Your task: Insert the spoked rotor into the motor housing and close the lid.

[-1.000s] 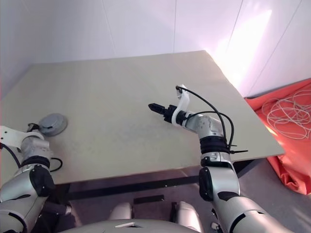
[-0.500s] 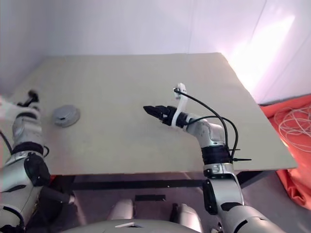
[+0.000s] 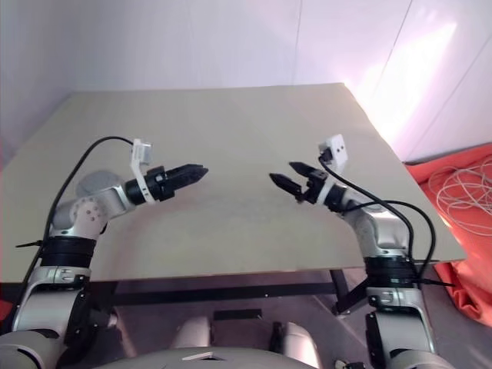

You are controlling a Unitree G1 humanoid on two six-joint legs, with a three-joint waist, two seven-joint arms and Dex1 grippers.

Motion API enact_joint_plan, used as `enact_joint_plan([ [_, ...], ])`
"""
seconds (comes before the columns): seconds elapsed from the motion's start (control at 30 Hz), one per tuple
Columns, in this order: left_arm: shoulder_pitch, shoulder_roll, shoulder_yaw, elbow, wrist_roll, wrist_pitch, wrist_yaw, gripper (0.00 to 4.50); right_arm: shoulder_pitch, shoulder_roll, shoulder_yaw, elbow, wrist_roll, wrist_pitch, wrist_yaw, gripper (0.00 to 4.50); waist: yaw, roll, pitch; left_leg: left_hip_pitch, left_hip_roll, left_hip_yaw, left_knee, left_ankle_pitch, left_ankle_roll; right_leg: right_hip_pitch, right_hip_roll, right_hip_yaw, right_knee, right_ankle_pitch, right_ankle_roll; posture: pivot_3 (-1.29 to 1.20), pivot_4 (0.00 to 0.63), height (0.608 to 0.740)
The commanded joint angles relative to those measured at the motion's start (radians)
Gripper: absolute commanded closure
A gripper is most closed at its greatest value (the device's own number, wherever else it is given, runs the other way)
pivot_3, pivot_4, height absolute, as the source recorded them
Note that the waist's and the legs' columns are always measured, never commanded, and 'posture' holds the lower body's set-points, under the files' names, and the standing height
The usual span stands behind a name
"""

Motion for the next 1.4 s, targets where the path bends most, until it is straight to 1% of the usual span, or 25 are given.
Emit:
enact_joint_plan([
  [0.03, -0.011, -0.05, -0.052, 0.06, 0.166, -0.214, 0.063, 0.02, 0.063, -0.067, 0.02, -0.012, -0.102, -0.107, -0.002, 0.0, 0.007, 0.0, 0.0, -0.001, 0.0, 0.0, 0.0, 0.0, 0.001, 0.0, 0.0, 0.0, -0.003, 0.001, 0.002, 0.0, 0.0, 0.74],
  [0.1, -0.021, -0.102, -0.062, 0.094, 0.22, -0.309, 0.098, 0.02, 0.108, -0.091, 0.041, -0.036, -0.137, -0.143, 0.007, 0.0, 0.008, 0.0, 0.0, -0.003, 0.0, 0.0, 0.0, -0.001, 0.004, 0.001, 0.0, 0.0, -0.009, 0.004, 0.007, 0.0, 0.0, 0.74],
  [0.13, -0.026, -0.127, -0.06, 0.107, 0.238, -0.354, 0.112, 0.02, 0.123, -0.087, 0.041, -0.066, -0.119, -0.141, 0.021, 0.0, 0.008, 0.0, 0.0, -0.003, -0.001, 0.0, 0.001, -0.002, 0.006, 0.002, 0.0, 0.0, -0.009, 0.005, 0.007, 0.0, 0.0, 0.74],
  [0.17, -0.027, -0.152, -0.062, 0.097, 0.236, -0.36, 0.107, 0.02, 0.134, -0.072, 0.034, -0.114, -0.081, -0.124, 0.031, 0.0, 0.007, 0.0, 0.0, -0.004, -0.001, 0.0, 0.002, -0.004, 0.009, 0.002, -0.001, 0.001, -0.01, 0.005, 0.008, 0.0, 0.0, 0.74],
  [0.23, -0.026, -0.183, -0.068, 0.069, 0.229, -0.351, 0.093, 0.02, 0.138, -0.049, 0.022, -0.188, -0.019, -0.09, 0.042, 0.0, 0.006, 0.001, 0.0, -0.006, -0.001, 0.0, 0.004, -0.004, 0.011, 0.0, -0.001, 0.001, -0.01, 0.005, 0.008, 0.0, 0.0, 0.74],
  [0.33, -0.026, -0.199, -0.095, -0.006, 0.198, -0.266, 0.049, 0.02, 0.123, -0.024, 0.011, -0.306, 0.071, -0.018, 0.04, 0.0, 0.007, 0.002, 0.0, -0.007, 0.0, 0.0, 0.004, -0.003, 0.014, -0.001, -0.001, 0.001, -0.009, 0.005, 0.007, 0.0, 0.0, 0.74],
  [0.4, -0.026, -0.189, -0.11, -0.049, 0.177, -0.209, 0.013, 0.02, 0.107, -0.03, 0.016, -0.329, 0.075, 0.001, 0.034, 0.0, 0.008, 0.002, 0.0, -0.006, 0.0, 0.0, 0.004, -0.003, 0.014, -0.001, -0.001, 0.001, -0.008, 0.007, 0.003, 0.0, 0.0, 0.74],
  [0.5, -0.017, -0.164, -0.11, -0.116, 0.135, -0.119, -0.028, 0.02, 0.084, -0.044, 0.036, -0.286, 0.011, -0.014, -0.002, 0.0, 0.009, 0.003, -0.001, -0.004, 0.0, 0.001, 0.004, -0.003, 0.014, 0.002, -0.001, 0.001, -0.008, 0.005, -0.001, 0.0, 0.0, 0.74],
  [0.53, -0.016, -0.16, -0.106, -0.126, 0.127, -0.103, -0.03, 0.02, 0.08, -0.045, 0.039, -0.276, 0.002, -0.016, -0.008, 0.0, 0.009, 0.003, -0.001, -0.004, 0.0, 0.001, 0.005, -0.003, 0.013, 0.002, -0.002, 0.001, -0.008, 0.004, 0.001, 0.0, 0.0, 0.74],
  [0.63, -0.011, -0.121, -0.093, -0.192, 0.074, -0.016, -0.06, 0.02, 0.083, -0.053, 0.058, -0.259, -0.028, -0.029, -0.003, 0.0, 0.009, 0.003, -0.001, -0.003, 0.0, 0.001, 0.005, -0.003, 0.013, 0.002, -0.001, 0.001, -0.008, 0.004, 0.001, 0.0, 0.0, 0.74],
  [0.7, -0.013, -0.104, -0.09, -0.215, 0.06, 0.013, -0.066, 0.02, 0.078, -0.059, 0.068, -0.24, -0.051, -0.043, 0.001, 0.0, 0.009, 0.005, -0.001, -0.003, 0.0, 0.001, 0.005, -0.003, 0.013, 0.002, -0.001, 0.001, -0.007, 0.004, 0.0, 0.0, 0.0, 0.74],
  [0.87, -0.001, -0.072, -0.087, -0.267, 0.04, 0.061, -0.066, 0.02, 0.064, -0.082, 0.104, -0.18, -0.116, -0.093, 0.02, 0.0, 0.008, 0.006, -0.001, -0.004, -0.001, 0.001, 0.005, -0.003, 0.013, 0.002, -0.001, 0.002, -0.008, 0.005, -0.002, 0.0, 0.0, 0.74],
  [1.1, 0.009, -0.02, -0.079, -0.286, 0.044, 0.076, -0.064, 0.02, -0.009, -0.074, 0.111, -0.041, -0.21, -0.2, -0.033, 0.0, 0.004, 0.007, -0.001, -0.003, 0.0, 0.001, 0.006, -0.003, 0.013, 0.002, -0.001, 0.002, -0.007, 0.004, 0.0, 0.0, 0.0, 0.74],
  [1.2, 0.017, -0.017, -0.083, -0.286, 0.052, 0.068, -0.055, 0.02, -0.024, -0.067, 0.108, -0.019, -0.216, -0.216, -0.033, 0.0, 0.005, 0.007, -0.001, -0.003, 0.0, 0.001, 0.006, -0.003, 0.013, 0.002, -0.001, 0.002, -0.007, 0.004, 0.0, 0.0, 0.0, 0.74],
  [1.4, 0.035, -0.036, -0.097, -0.28, 0.064, 0.053, -0.049, 0.02, -0.031, -0.056, 0.102, -0.019, -0.22, -0.221, -0.04, 0.0, 0.004, 0.007, -0.001, -0.004, 0.0, 0.001, 0.007, -0.003, 0.014, 0.002, -0.001, 0.002, -0.007, 0.007, -0.005, 0.0, 0.0, 0.74],
])
